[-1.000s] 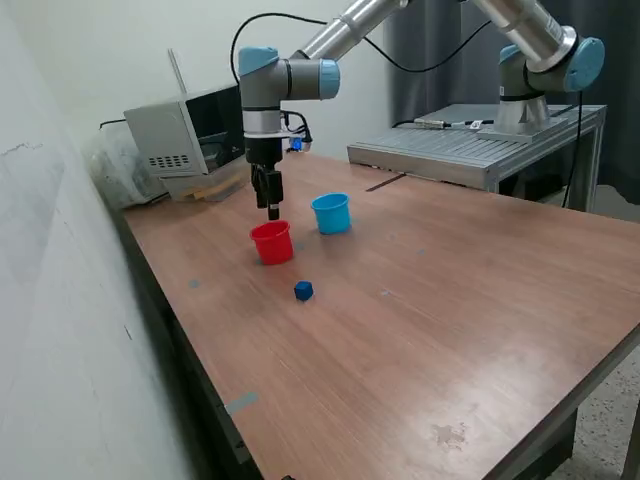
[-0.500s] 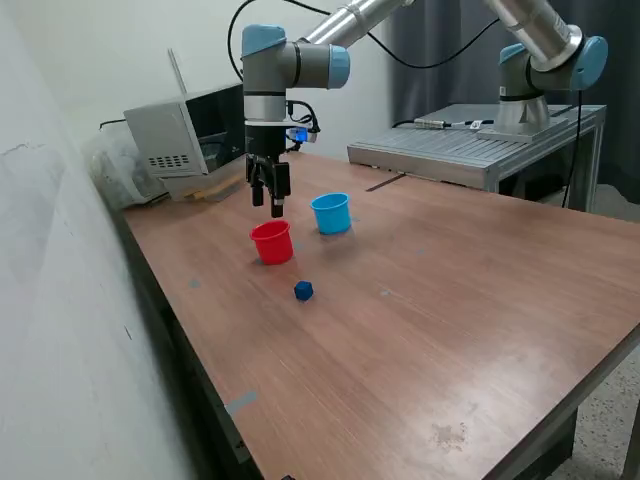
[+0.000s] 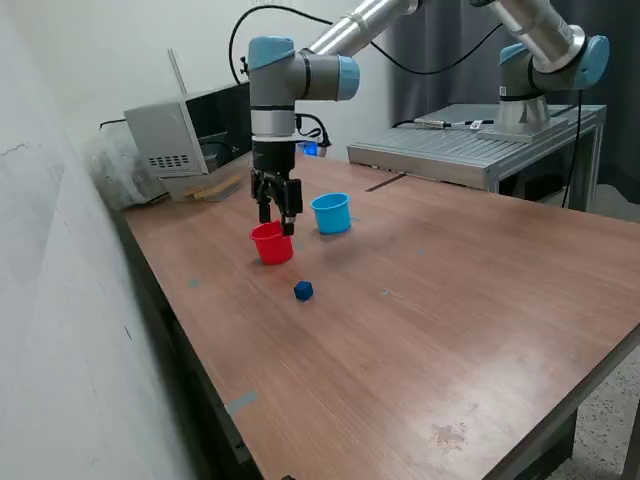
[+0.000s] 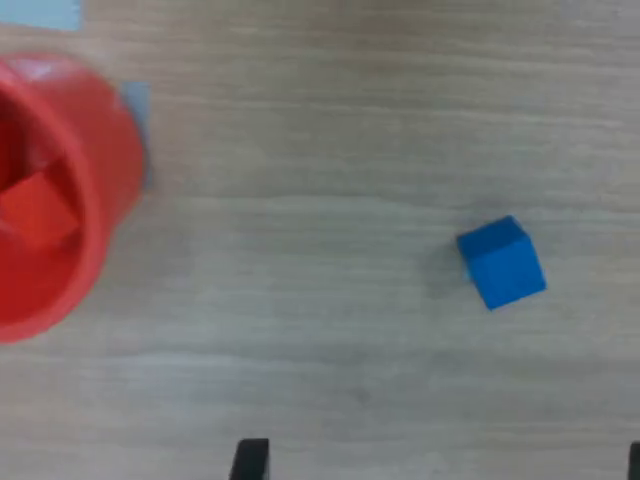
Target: Place red objects in the red bin, and blue objects in the blue bin.
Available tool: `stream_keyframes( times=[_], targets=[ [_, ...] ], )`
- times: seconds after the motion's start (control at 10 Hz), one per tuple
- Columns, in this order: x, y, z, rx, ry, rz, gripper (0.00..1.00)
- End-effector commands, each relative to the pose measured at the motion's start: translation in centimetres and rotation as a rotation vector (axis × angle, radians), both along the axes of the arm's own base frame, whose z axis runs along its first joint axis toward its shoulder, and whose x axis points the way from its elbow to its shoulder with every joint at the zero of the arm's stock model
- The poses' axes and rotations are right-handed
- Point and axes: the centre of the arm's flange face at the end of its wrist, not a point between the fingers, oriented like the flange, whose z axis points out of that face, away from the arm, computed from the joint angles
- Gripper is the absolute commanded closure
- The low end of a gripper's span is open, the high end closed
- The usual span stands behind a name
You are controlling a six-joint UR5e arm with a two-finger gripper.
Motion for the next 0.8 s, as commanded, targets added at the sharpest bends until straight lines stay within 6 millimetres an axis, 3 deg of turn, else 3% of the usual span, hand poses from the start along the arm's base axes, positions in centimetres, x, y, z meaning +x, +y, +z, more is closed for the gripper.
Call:
stream_keyframes(
  times=[0.0, 0.4, 0.7],
  targets=[
    [-0.1, -1.5, -2.3, -0.035, -0.028, -0.113, 0.0],
    [-0.5, -2.7, -4.1, -0.133, -0.043, -0.455, 0.0],
    [-1.3, -3.0, -4.9, -0.145, -0.04, -0.479, 0.0]
  ],
)
